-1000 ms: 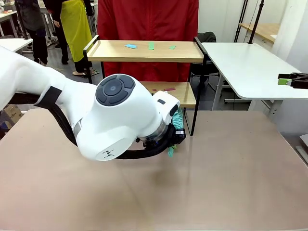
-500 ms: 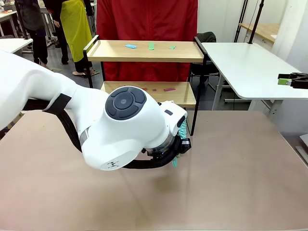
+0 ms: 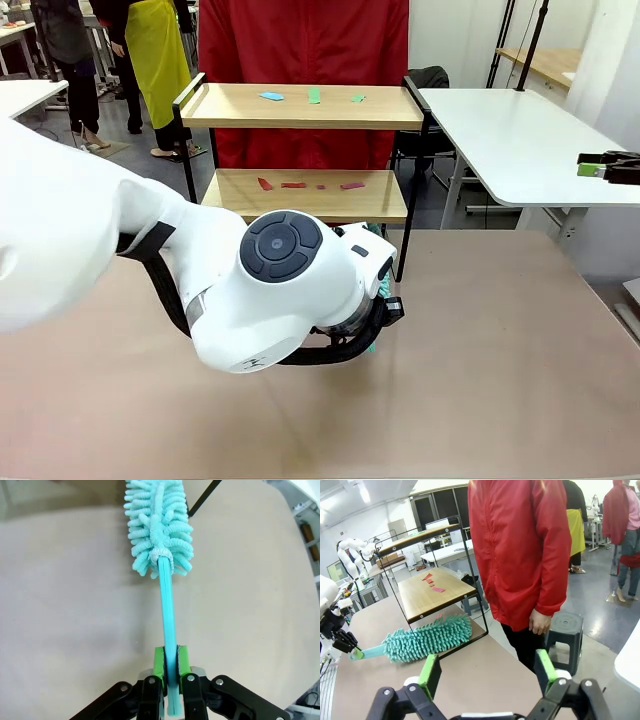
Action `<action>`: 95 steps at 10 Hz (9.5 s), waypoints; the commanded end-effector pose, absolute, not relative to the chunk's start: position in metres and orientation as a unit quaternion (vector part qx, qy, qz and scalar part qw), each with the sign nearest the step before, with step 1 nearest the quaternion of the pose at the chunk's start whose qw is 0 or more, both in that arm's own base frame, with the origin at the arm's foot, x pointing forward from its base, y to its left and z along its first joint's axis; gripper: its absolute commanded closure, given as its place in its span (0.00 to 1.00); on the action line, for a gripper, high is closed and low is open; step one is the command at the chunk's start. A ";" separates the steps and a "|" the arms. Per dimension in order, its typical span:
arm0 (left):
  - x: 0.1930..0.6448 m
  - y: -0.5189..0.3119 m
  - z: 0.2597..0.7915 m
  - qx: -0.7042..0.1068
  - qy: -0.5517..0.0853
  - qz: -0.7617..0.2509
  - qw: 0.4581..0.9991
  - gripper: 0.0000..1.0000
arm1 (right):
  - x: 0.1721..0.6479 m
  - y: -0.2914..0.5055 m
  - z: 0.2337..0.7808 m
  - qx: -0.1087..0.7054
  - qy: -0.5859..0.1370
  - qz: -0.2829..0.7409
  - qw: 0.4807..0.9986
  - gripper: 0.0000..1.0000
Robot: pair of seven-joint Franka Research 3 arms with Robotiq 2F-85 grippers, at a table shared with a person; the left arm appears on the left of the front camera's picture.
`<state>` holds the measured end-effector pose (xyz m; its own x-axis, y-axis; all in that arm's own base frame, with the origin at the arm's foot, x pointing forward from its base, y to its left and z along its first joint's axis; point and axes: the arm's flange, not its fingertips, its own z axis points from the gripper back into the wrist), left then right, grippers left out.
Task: Clean the shelf.
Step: Clean the specific section of the Shelf indicated by the human with the Duster.
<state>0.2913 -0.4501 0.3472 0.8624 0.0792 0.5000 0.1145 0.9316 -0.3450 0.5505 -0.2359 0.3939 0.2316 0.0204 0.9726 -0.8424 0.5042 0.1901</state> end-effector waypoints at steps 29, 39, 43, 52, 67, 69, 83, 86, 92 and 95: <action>0.324 -0.306 0.374 -0.045 -0.229 0.032 0.972 0.87 | 0.551 -0.235 0.396 0.384 -0.534 0.318 0.683 0.00; 0.313 -0.208 0.391 0.042 -0.270 0.076 0.959 0.87 | 0.551 -0.235 0.396 0.384 -0.534 0.318 0.683 0.00; 0.348 -0.245 0.414 0.029 -0.277 0.067 0.958 0.87 | 0.551 -0.235 0.396 0.384 -0.534 0.318 0.683 0.00; 0.334 -0.227 0.417 -0.011 -0.283 -0.039 0.958 0.87 | 0.551 -0.235 0.396 0.384 -0.534 0.318 0.683 0.00; 0.396 -0.175 0.430 -0.165 -0.244 -0.284 0.913 0.87 | 0.551 -0.235 0.396 0.384 -0.534 0.318 0.683 0.00; 0.398 -0.160 0.430 -0.180 -0.241 -0.312 0.901 0.87 | 0.551 -0.235 0.396 0.384 -0.534 0.318 0.683 0.00; 0.417 -0.045 0.537 -0.205 -0.091 -0.550 0.804 0.87 | 0.551 -0.235 0.396 0.384 -0.534 0.318 0.683 0.00; 0.398 -0.038 0.605 -0.080 0.000 -0.596 0.799 0.87 | 0.551 -0.235 0.396 0.384 -0.534 0.318 0.683 0.00; 0.367 -0.056 0.674 0.017 0.156 -0.659 0.736 0.87 | 0.551 -0.235 0.396 0.384 -0.534 0.318 0.683 0.00; 0.358 -0.058 0.673 0.000 0.131 -0.651 0.748 0.87 | 0.551 -0.235 0.396 0.384 -0.534 0.318 0.683 0.00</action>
